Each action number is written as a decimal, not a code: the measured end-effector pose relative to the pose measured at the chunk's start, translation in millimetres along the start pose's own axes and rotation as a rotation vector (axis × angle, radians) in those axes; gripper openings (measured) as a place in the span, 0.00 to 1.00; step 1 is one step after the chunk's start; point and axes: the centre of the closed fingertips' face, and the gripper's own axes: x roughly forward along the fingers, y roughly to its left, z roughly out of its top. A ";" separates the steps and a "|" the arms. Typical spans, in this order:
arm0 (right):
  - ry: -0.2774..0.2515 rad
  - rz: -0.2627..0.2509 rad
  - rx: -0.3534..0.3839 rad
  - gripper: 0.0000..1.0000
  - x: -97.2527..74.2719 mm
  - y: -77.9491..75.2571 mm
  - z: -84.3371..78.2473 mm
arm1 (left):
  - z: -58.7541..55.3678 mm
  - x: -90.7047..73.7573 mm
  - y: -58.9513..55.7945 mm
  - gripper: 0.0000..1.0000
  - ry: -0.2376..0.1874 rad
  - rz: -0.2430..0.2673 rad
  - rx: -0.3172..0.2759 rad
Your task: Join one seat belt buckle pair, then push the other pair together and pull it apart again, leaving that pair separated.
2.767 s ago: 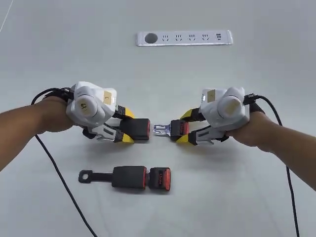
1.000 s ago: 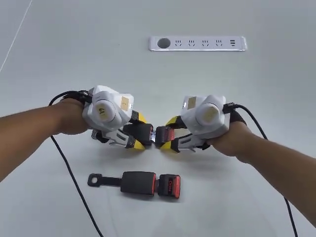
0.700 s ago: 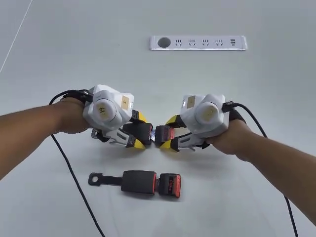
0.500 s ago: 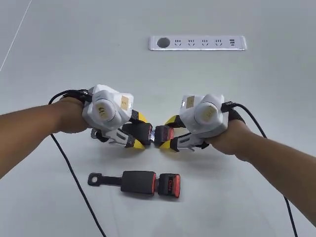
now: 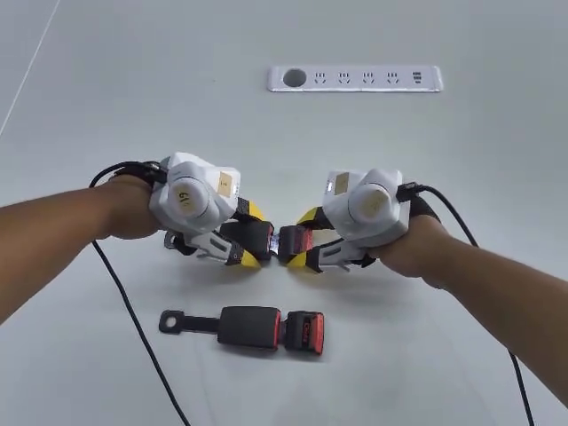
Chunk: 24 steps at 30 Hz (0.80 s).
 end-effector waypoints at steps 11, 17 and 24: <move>0.004 -0.005 0.001 0.34 -1.2 0.2 -1.5 | -2.8 1.6 1.5 0.37 0.009 0.000 0.001; 0.004 -0.008 -0.002 0.34 -5.0 0.5 -4.6 | -0.9 1.1 0.1 0.38 0.006 0.000 0.000; 0.010 -0.010 0.000 0.34 -11.5 2.2 -10.2 | -2.2 1.4 0.4 0.38 0.004 0.000 0.001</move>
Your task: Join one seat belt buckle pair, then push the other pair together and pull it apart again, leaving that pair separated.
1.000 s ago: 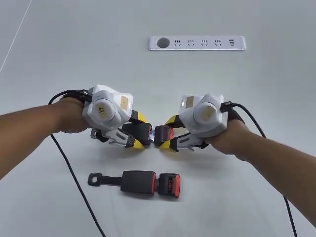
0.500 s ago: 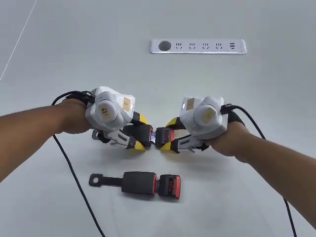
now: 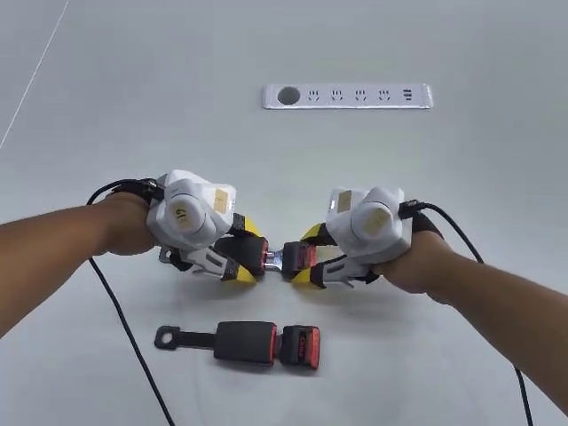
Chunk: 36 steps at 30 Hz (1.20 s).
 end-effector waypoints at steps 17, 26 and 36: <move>0.019 -0.011 0.009 0.34 -26.6 -1.7 -26.7 | 2.4 -0.6 -1.2 0.38 -0.009 0.012 -0.016; 0.037 -0.014 0.023 0.35 -44.2 -8.9 -46.6 | 5.0 -2.1 -2.4 0.38 -0.006 0.014 -0.019; 0.061 -0.030 0.043 0.35 -57.0 -16.4 -61.4 | 7.7 -3.2 -4.0 0.38 -0.003 0.016 -0.022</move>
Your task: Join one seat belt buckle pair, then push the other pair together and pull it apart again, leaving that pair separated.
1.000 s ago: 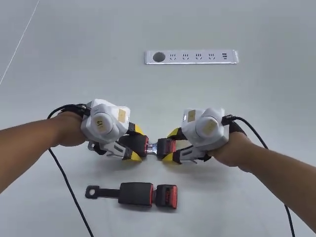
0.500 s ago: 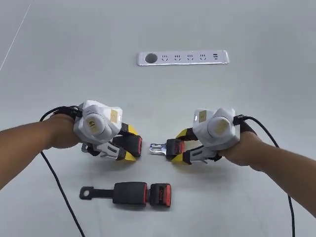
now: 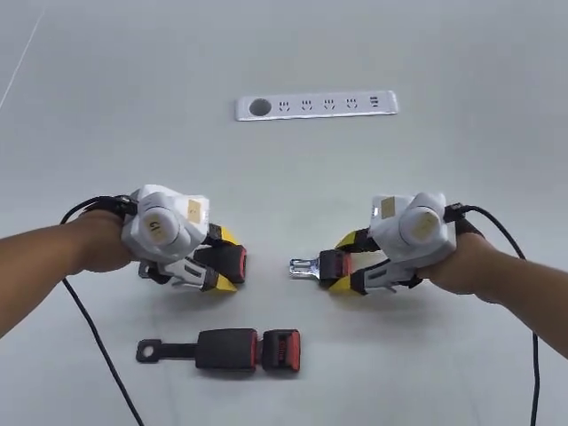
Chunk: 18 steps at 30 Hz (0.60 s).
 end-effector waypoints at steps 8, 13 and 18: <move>0.024 -0.012 0.019 0.35 -12.5 -5.2 -16.1 | 1.3 -0.3 -0.8 0.38 0.005 0.004 -0.003; 0.034 -0.019 0.029 0.35 -23.2 -2.6 -29.0 | 1.9 -0.6 -1.4 0.38 0.004 0.007 -0.006; 0.033 -0.023 0.031 0.36 -30.2 -1.5 -35.1 | 1.1 -0.6 -1.5 0.38 0.014 0.006 -0.005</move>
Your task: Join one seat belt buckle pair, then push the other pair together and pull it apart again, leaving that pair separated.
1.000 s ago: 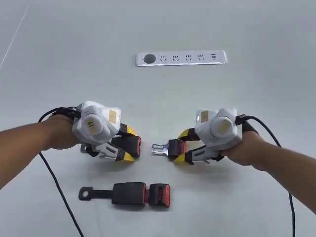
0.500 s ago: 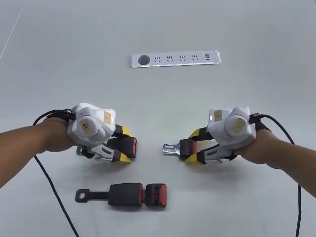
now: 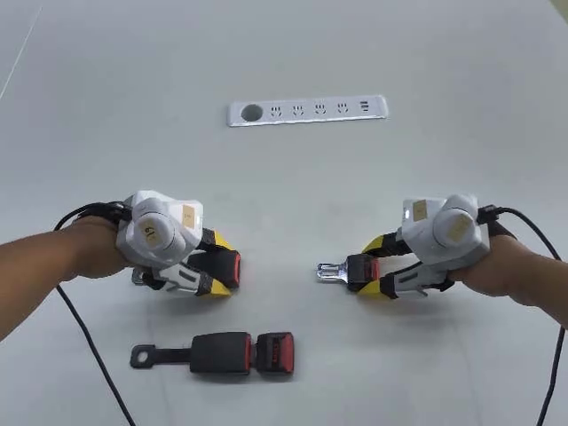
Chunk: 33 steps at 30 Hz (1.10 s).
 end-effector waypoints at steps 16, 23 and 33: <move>-0.115 -0.246 0.091 0.75 -23.6 -26.2 19.1 | 9.0 -17.9 14.0 0.65 -0.047 0.118 -0.202; -0.200 -0.411 0.224 0.82 -53.2 -33.1 19.1 | 7.4 -43.6 14.2 0.73 -0.128 0.255 -0.365; -0.309 -0.561 0.366 0.89 -85.6 -8.7 21.0 | 1.8 -92.1 -7.7 0.83 -0.291 0.473 -0.588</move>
